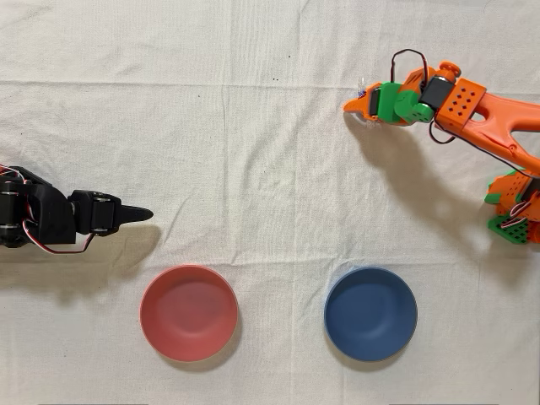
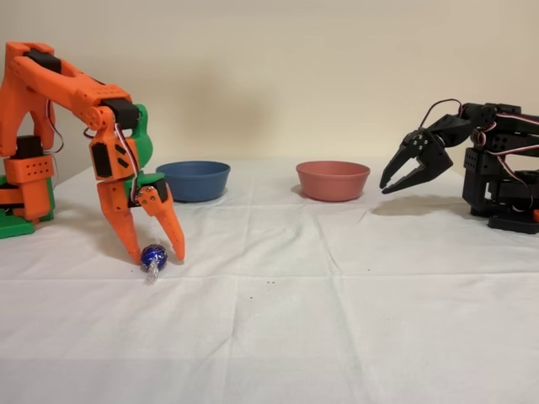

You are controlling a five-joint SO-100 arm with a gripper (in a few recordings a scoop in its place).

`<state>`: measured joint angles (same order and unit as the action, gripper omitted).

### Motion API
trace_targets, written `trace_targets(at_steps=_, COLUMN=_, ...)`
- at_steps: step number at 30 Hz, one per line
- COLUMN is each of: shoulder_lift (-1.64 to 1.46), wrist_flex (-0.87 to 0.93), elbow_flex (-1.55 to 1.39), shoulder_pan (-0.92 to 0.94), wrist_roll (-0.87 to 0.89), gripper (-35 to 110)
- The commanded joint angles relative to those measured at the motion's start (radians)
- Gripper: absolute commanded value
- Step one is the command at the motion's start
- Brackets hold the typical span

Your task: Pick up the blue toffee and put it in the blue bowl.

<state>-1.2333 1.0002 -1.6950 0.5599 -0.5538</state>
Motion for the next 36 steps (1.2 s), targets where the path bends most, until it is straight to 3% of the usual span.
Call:
trace_targets(at_steps=1, shoulder_lift=-0.020, wrist_flex=-0.005, elbow_flex=0.029, shoulder_pan=0.021, wrist_roll=-0.020, gripper=37)
trace_targets(at_steps=36, shoulder_lift=0.009, wrist_flex=-0.005, elbow_flex=0.078, shoulder_pan=0.025, wrist_roll=-0.052, gripper=15)
